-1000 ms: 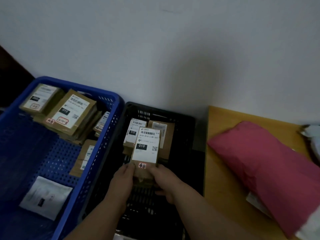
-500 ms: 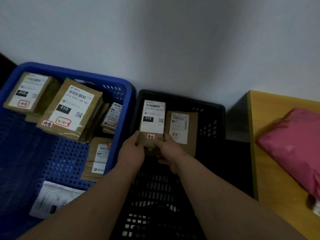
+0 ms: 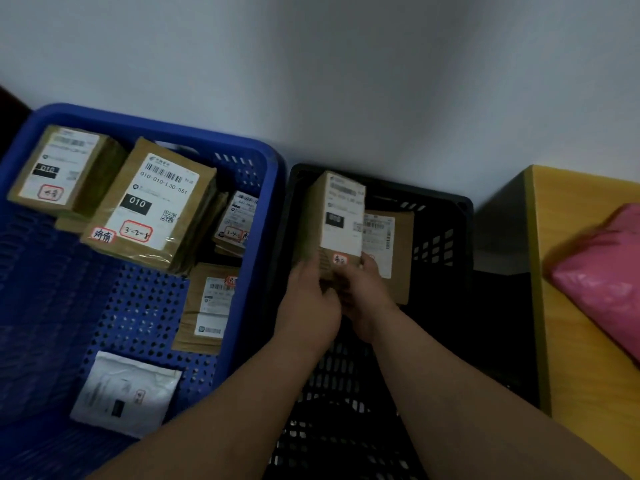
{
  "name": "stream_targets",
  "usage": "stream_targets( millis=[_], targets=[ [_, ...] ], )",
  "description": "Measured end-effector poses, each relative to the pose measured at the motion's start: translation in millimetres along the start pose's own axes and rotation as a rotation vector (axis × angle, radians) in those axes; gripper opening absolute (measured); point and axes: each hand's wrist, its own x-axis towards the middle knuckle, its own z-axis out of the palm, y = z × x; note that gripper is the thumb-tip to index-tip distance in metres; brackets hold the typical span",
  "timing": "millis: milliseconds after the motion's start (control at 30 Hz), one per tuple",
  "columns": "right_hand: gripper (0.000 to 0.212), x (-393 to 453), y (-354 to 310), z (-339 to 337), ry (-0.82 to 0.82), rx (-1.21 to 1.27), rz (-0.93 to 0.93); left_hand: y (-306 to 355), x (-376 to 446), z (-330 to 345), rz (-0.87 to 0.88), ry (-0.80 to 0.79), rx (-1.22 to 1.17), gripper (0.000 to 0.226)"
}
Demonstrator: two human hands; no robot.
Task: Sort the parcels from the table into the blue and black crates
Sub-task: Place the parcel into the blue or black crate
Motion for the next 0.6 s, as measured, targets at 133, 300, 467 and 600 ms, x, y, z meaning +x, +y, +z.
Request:
stream_targets(
  millis=[133,300,467,600],
  targets=[
    [0.041,-13,5,-22,0.096,0.228,-0.015,15,-34,24,0.154,0.005,0.17,0.065],
    [0.039,-28,4,-46,0.227,0.216,-0.067,22,-44,40,0.181,-0.07,0.2,0.068],
    [0.044,-35,5,-48,0.321,0.046,-0.167,23,-41,36,0.116,-0.095,0.056,0.071],
    [0.027,-36,3,-41,0.375,-0.036,-0.255,23,-39,35,0.107,-0.061,0.036,0.069]
  ],
)
